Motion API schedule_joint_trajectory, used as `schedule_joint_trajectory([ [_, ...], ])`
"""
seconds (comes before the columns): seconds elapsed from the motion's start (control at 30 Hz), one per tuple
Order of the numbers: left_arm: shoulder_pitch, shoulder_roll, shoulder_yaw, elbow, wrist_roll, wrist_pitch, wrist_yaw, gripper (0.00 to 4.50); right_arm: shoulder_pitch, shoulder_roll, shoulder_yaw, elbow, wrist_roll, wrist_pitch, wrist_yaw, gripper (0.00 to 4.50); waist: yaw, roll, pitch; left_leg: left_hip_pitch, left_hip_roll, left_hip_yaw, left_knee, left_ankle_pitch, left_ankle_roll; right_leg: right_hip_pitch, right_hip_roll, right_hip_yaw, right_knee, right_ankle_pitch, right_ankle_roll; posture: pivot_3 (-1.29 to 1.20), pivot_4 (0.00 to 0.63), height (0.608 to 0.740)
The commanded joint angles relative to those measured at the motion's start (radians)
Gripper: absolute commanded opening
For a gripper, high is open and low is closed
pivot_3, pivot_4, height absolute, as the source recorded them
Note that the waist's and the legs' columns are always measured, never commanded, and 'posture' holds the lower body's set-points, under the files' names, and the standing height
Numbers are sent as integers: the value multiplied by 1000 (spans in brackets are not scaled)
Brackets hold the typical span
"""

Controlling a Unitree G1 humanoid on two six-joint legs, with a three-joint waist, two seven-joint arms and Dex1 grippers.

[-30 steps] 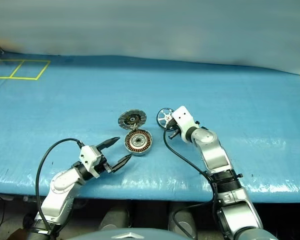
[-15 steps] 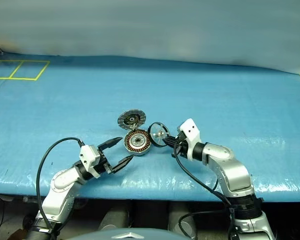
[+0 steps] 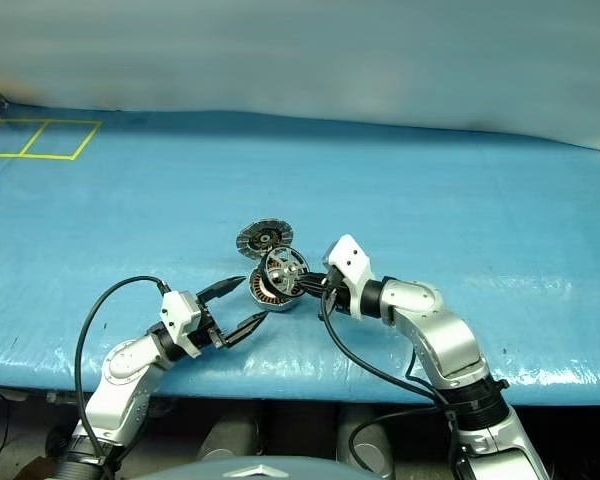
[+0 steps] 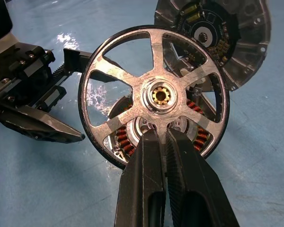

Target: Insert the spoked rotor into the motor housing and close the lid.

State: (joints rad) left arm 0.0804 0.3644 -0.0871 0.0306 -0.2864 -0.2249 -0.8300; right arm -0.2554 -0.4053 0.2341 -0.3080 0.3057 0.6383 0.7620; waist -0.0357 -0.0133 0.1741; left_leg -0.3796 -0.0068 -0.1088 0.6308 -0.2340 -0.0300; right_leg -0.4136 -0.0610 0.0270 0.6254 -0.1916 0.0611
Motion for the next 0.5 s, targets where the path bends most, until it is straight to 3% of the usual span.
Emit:
schedule_joint_trajectory([
  [0.03, 4, -3, 7, -11, 0, -19, 3, 4264, -31, 12, 18, 0, -8, -37, -2, 12, 0, 0, 0, 0, 0, 0, 0, 0, 0, 0, 0, 0, 0, 0, 0, 0, 150, 740],
  [0.5, 11, -6, 11, -15, 3, -20, 8, 4264, -75, 52, 49, 90, -39, -53, -22, 12, -1, 0, 0, 0, 0, 0, 0, 0, 0, 0, 0, 0, 0, 0, 0, 0, 150, 740],
])
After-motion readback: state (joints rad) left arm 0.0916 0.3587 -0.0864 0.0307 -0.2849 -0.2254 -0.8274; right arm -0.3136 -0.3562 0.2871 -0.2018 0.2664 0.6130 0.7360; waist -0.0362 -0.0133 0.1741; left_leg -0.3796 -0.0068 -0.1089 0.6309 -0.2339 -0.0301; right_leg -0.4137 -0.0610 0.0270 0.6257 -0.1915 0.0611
